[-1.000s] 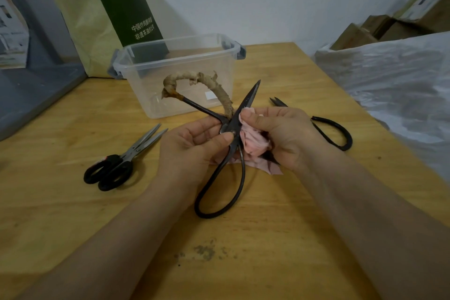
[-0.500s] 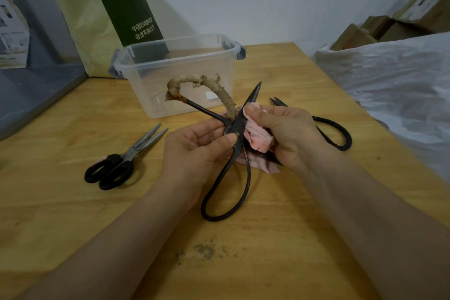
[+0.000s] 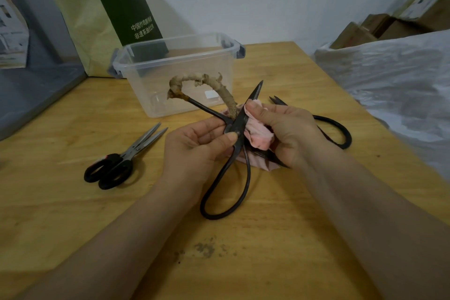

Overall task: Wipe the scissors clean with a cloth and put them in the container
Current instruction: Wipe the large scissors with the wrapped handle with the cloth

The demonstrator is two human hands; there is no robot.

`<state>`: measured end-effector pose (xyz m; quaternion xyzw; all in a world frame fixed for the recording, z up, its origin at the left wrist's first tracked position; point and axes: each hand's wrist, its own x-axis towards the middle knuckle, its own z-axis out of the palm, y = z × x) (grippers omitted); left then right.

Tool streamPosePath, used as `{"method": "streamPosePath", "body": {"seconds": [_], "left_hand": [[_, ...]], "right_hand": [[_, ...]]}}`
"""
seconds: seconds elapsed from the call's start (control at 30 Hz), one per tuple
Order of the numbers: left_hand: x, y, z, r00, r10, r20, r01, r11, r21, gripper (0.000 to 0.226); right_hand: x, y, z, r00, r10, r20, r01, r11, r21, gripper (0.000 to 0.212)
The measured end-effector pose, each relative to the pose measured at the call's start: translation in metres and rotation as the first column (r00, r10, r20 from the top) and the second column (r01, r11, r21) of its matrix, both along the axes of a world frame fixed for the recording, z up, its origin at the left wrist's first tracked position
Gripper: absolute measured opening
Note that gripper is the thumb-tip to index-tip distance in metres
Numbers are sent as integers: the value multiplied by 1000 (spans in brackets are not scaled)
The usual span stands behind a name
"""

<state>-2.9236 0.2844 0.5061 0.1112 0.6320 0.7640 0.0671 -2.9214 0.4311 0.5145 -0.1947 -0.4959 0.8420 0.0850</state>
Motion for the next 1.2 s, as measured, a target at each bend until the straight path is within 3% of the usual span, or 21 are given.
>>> {"method": "streamPosePath", "body": {"seconds": [0.13, 0.37, 0.57, 0.67, 0.83, 1.03, 1.13, 1.2], "left_hand": [[0, -3, 0, 999, 29, 27, -30, 999, 21, 34], [3, 0, 2, 1000, -17, -3, 17, 1000, 14, 27], [3, -2, 1, 1000, 24, 10, -24, 999, 33, 29], [3, -3, 1, 1000, 14, 0, -14, 1000, 9, 31], [2, 1, 1, 1000, 7, 10, -7, 1000, -2, 29], [2, -1, 1, 1000, 26, 17, -26, 999, 34, 24], [4, -1, 1, 1000, -6, -20, 7, 1000, 20, 29], [3, -1, 0, 999, -17, -33, 17, 1000, 5, 34]], "right_hand": [[7, 1, 3, 975, 220, 15, -221, 971, 89, 36], [0, 0, -1, 1000, 9, -17, -8, 999, 39, 23], [7, 3, 3, 971, 241, 1, -237, 957, 165, 48], [5, 0, 2, 987, 157, -10, -153, 969, 194, 52], [0, -1, -1, 1000, -19, -15, 22, 983, 181, 19], [8, -1, 2, 971, 239, -22, -229, 951, 207, 31], [7, -5, 2, 988, 142, -56, -128, 970, 206, 14], [4, -6, 1, 997, 66, -43, -55, 973, 226, 15]]}}
